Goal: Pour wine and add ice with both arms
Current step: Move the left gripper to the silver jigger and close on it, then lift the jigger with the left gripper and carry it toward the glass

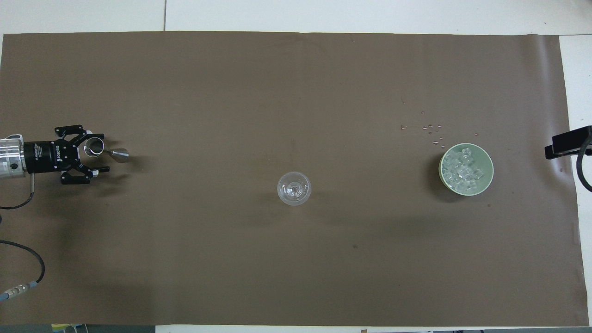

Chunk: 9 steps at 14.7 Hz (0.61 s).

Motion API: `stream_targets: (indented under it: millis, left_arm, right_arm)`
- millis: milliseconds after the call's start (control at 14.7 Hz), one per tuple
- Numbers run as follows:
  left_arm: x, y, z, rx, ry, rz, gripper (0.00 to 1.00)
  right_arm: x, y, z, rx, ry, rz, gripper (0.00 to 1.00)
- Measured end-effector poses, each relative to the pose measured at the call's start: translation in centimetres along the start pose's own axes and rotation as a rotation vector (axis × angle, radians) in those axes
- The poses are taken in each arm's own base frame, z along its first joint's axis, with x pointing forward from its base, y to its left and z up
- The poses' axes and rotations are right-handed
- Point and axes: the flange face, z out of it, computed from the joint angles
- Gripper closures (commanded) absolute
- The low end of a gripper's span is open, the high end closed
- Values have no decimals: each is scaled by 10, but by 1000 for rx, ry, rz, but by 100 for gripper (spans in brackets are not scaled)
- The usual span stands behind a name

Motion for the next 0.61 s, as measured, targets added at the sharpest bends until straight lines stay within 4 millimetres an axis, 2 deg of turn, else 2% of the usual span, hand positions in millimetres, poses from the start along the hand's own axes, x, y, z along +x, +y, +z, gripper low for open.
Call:
stream_targets:
  millis: [340,611]
  left_arm:
    - [12,-17,7,-37,-69,50,0]
    - [13,-22,3,-74,-106,52,0]
  right_arm:
    - [0,0,0,0,0,0,0]
    - [0,0,0,0,0,0,0]
